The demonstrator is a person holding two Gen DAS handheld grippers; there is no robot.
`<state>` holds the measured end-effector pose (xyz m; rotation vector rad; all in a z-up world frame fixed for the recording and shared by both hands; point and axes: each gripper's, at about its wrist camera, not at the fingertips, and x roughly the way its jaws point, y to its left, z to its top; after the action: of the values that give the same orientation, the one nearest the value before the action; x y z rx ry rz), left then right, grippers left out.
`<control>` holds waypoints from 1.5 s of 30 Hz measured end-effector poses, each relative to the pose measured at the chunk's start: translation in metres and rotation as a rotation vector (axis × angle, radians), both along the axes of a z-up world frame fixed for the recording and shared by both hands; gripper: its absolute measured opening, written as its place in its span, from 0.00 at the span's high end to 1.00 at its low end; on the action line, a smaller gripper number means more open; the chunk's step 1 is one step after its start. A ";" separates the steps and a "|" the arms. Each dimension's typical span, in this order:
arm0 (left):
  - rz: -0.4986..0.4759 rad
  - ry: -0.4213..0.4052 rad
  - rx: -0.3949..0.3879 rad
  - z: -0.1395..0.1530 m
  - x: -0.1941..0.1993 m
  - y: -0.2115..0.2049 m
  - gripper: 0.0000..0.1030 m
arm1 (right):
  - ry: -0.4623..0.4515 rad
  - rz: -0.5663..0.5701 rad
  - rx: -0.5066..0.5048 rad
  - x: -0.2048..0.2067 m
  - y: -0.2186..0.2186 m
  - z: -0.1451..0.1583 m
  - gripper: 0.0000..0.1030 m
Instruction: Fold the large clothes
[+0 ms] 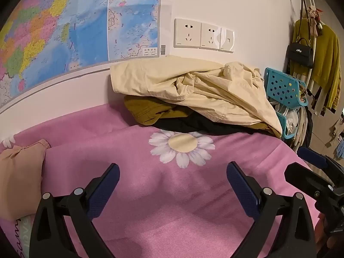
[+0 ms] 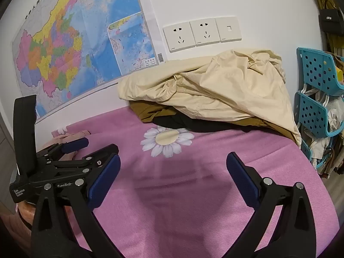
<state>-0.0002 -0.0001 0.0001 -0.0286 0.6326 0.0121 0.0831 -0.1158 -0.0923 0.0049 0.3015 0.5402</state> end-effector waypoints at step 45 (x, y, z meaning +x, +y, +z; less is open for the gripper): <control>0.005 0.007 -0.016 -0.002 -0.001 0.005 0.07 | 0.010 0.003 0.005 0.003 0.003 -0.002 0.06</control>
<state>-0.0017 0.0047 -0.0021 -0.0457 0.6396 0.0116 0.0856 -0.1128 -0.0944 0.0119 0.3103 0.5442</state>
